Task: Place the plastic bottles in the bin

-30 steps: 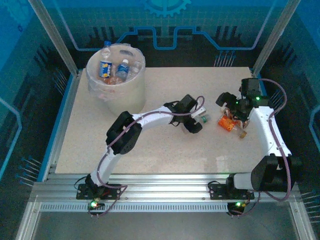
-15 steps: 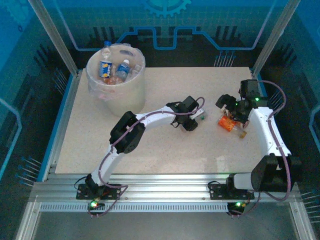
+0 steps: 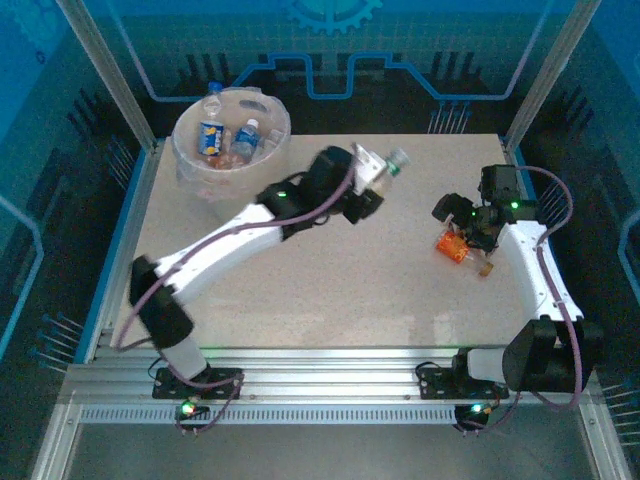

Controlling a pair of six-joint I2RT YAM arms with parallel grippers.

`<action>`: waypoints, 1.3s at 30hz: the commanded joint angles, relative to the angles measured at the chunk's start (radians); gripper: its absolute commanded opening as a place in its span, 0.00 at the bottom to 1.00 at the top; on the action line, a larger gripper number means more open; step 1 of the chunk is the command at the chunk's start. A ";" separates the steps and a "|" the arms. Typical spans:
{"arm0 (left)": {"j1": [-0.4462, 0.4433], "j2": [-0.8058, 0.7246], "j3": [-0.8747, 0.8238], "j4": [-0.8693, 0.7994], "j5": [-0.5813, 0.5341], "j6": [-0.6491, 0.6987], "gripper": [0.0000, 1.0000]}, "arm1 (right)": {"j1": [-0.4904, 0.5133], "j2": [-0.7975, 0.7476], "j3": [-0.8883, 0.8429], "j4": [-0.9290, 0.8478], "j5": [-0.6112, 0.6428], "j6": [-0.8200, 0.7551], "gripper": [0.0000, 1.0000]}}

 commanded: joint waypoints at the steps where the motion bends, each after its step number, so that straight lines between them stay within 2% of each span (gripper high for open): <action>1: 0.061 -0.123 -0.034 0.005 -0.065 0.010 0.37 | -0.012 -0.029 -0.013 0.008 0.000 0.000 1.00; 8: 0.299 -0.271 -0.040 -0.013 -0.106 -0.007 0.36 | -0.003 -0.050 -0.028 0.020 -0.016 0.005 1.00; 15: 0.530 -0.240 0.012 -0.066 -0.084 -0.021 0.36 | 0.009 -0.054 -0.033 0.020 -0.016 0.007 1.00; 18: 0.597 -0.201 0.035 -0.081 -0.072 -0.021 0.36 | 0.012 -0.056 -0.034 0.020 -0.015 0.007 1.00; 30: 0.771 -0.080 0.042 -0.038 0.010 -0.038 0.38 | 0.042 -0.034 -0.030 0.028 -0.008 0.010 1.00; 39: 0.792 -0.075 -0.044 0.011 0.041 -0.072 0.57 | 0.050 -0.020 -0.011 0.025 0.010 0.006 1.00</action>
